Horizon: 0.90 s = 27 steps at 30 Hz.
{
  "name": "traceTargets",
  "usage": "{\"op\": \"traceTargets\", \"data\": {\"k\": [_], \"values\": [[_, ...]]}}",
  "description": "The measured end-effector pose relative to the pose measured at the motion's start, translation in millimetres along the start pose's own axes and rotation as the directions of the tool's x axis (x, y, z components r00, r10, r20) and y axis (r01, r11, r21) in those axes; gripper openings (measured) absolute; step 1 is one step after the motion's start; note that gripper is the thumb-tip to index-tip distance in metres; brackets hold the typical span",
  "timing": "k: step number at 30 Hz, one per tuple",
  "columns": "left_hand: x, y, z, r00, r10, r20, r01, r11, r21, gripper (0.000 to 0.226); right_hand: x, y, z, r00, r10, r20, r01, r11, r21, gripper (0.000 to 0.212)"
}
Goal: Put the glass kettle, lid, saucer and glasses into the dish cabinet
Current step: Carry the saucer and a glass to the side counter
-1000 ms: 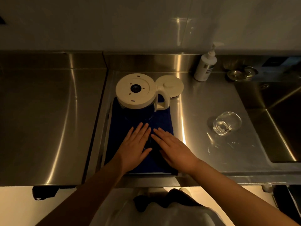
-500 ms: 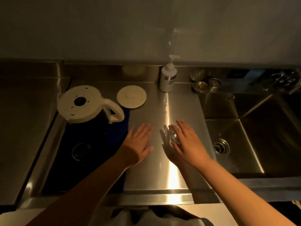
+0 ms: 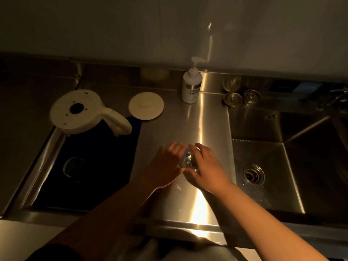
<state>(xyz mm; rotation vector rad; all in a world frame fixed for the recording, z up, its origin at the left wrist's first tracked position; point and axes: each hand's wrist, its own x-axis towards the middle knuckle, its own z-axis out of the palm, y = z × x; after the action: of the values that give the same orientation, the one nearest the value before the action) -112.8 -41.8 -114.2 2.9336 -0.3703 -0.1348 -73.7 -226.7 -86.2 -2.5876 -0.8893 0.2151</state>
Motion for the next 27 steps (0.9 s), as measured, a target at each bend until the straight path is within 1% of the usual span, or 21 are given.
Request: {"op": "traceTargets", "data": {"k": [3, 5, 7, 8, 10, 11, 14, 15, 17, 20, 23, 27], "values": [[7, -15, -7, 1.000, 0.021, 0.001, -0.021, 0.999, 0.024, 0.071, 10, -1, 0, 0.999, 0.038, -0.013, -0.038, 0.999, 0.006, 0.075], [17, -29, -14, 0.999, -0.028, 0.024, 0.027, 0.999, 0.030, 0.072, 19, -2, -1, 0.998, 0.053, -0.016, -0.053, 0.999, 0.010, 0.077], [31, -45, -25, 0.995, -0.095, 0.032, 0.095, 0.995, 0.000, 0.071, 27, -3, -2, 0.997, 0.067, -0.022, -0.067, 0.998, 0.021, 0.079], [40, -53, -30, 0.995, -0.098, 0.004, 0.098, 0.995, 0.003, 0.070, 32, -3, -2, 0.997, 0.074, -0.027, -0.073, 0.997, 0.023, 0.079], [58, -70, -39, 0.996, -0.061, -0.061, 0.065, 0.995, 0.070, 0.068, 40, -3, -2, 0.997, 0.069, -0.036, -0.069, 0.998, 0.011, 0.078], [67, -79, -41, 0.995, -0.069, -0.065, 0.075, 0.992, 0.102, 0.068, 43, -3, -1, 0.997, 0.061, -0.038, -0.061, 0.998, 0.004, 0.077], [93, -107, -41, 0.980, -0.200, 0.007, 0.197, 0.970, 0.142, 0.068, 54, 0, 0, 0.998, 0.054, -0.032, -0.054, 0.999, 0.006, 0.078], [102, -115, -40, 0.971, -0.237, 0.008, 0.233, 0.961, 0.146, 0.066, 57, 1, -1, 0.998, 0.051, -0.026, -0.051, 0.999, 0.009, 0.079], [117, -129, -42, 0.953, -0.304, 0.016, 0.299, 0.944, 0.140, 0.062, 65, 1, -1, 0.999, 0.042, -0.021, -0.042, 0.999, 0.022, 0.079], [134, -146, -43, 0.915, -0.393, 0.087, 0.377, 0.912, 0.161, 0.062, 75, 2, -2, 0.999, 0.031, -0.022, -0.030, 0.999, 0.042, 0.078], [144, -160, -41, 0.876, -0.448, 0.180, 0.410, 0.887, 0.210, 0.066, 84, 4, -2, 1.000, 0.022, -0.009, -0.022, 0.998, 0.056, 0.080], [152, -175, -35, 0.848, -0.464, 0.257, 0.424, 0.884, 0.198, 0.081, 90, 5, -3, 1.000, 0.015, -0.015, -0.014, 0.998, 0.067, 0.078]]}}
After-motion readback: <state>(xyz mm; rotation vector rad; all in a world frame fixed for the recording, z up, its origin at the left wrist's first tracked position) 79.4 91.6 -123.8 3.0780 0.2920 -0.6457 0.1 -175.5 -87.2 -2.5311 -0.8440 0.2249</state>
